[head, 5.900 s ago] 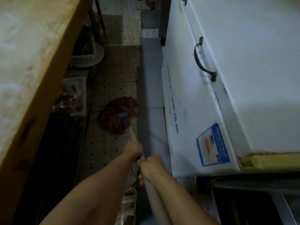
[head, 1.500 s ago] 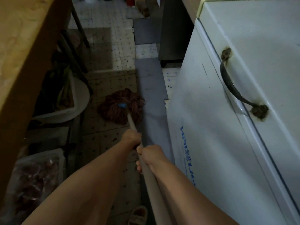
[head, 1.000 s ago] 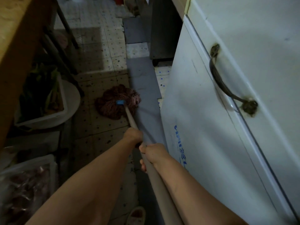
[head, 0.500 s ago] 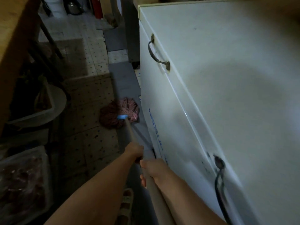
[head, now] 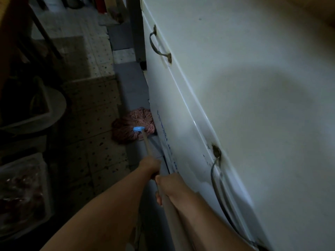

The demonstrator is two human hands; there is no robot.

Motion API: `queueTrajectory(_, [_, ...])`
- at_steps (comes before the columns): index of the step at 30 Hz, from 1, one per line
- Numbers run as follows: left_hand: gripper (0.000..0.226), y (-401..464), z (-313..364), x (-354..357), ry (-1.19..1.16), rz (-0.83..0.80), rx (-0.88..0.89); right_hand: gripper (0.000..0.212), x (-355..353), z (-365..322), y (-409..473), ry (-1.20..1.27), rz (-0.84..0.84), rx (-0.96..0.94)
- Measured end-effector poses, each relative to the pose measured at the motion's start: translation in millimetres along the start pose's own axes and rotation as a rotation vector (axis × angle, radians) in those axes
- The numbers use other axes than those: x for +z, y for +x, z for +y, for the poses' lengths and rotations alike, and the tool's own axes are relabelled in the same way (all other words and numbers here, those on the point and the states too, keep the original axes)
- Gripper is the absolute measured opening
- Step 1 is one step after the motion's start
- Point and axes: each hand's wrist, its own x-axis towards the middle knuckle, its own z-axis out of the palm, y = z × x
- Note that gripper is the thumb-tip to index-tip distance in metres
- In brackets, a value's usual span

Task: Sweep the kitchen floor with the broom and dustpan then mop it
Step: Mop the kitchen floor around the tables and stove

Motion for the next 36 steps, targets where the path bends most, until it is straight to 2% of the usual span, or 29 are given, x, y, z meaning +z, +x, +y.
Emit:
queueTrajectory(6, [0.039,47,13,-34,0.004,-0.005,0.047,0.028,26,-50,24,-0.049,0.007,-0.005])
queueTrajectory(10, [0.042,88,32,-66,0.003,0.006,0.06,0.021,47,-95,53,-0.033,0.027,-0.006])
queueTrajectory(15, [0.045,146,50,-108,-0.051,0.028,0.069,0.028,78,-149,90,-0.006,0.043,-0.026])
queueTrajectory(24, [0.047,246,85,-162,-0.161,0.023,0.063,0.026,115,-240,154,-0.025,0.056,-0.031])
queueTrajectory(30, [0.045,272,105,-176,-0.211,0.026,0.086,0.025,120,-272,177,-0.038,0.089,-0.026])
queueTrajectory(33, [0.036,265,110,-170,-0.232,0.031,0.094,0.028,111,-268,175,-0.009,0.074,-0.011])
queueTrajectory(36, [0.04,246,106,-159,-0.187,0.008,0.08,0.029,103,-251,164,0.002,0.076,0.018])
